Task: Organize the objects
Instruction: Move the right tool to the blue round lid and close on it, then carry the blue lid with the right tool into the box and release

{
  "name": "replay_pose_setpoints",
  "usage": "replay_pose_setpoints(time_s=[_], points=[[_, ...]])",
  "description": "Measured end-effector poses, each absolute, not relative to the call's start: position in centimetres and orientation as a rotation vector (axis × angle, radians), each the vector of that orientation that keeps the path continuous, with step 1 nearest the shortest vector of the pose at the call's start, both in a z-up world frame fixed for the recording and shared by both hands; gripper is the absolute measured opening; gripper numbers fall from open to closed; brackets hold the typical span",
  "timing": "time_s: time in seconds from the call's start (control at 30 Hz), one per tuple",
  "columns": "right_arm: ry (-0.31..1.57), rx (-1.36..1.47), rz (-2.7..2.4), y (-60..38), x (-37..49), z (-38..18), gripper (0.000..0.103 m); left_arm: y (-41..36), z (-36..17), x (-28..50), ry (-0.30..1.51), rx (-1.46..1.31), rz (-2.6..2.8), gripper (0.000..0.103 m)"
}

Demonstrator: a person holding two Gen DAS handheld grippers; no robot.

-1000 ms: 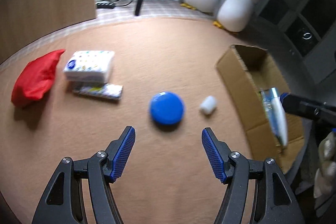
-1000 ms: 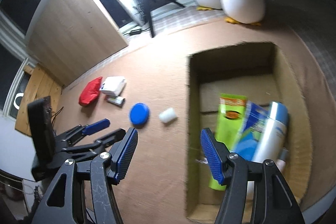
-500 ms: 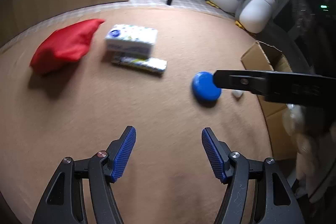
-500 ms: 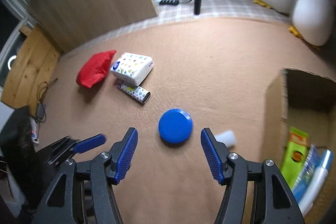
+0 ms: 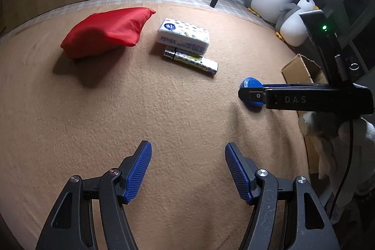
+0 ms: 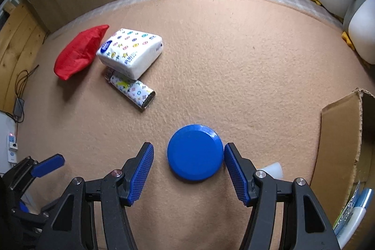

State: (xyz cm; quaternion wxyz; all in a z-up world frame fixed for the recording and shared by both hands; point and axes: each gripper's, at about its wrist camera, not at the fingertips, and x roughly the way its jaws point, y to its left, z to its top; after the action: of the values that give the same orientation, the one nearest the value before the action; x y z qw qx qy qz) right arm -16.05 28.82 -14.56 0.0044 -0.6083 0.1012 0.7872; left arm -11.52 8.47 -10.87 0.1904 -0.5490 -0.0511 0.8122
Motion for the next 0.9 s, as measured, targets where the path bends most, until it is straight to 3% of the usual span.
replay_pose_setpoints(time_s=[0.13,0.27,0.9], points=[[0.302,-1.905,2.453,28.6,-15.9,-14.7,0.057,8.5,-10.9,-11.6,-0.146,-1.541,2.279,0.069],[0.226,-1.903,2.448,28.2,-15.7,-14.6,0.047,8.6,-11.1,-11.6,-0.146,-1.545,2.274,0.069],[0.414,-1.817,2.525,29.8,-12.8,-11.6,0.046,11.3,-11.5,-11.6,-0.086,-1.548,2.240,0.068]])
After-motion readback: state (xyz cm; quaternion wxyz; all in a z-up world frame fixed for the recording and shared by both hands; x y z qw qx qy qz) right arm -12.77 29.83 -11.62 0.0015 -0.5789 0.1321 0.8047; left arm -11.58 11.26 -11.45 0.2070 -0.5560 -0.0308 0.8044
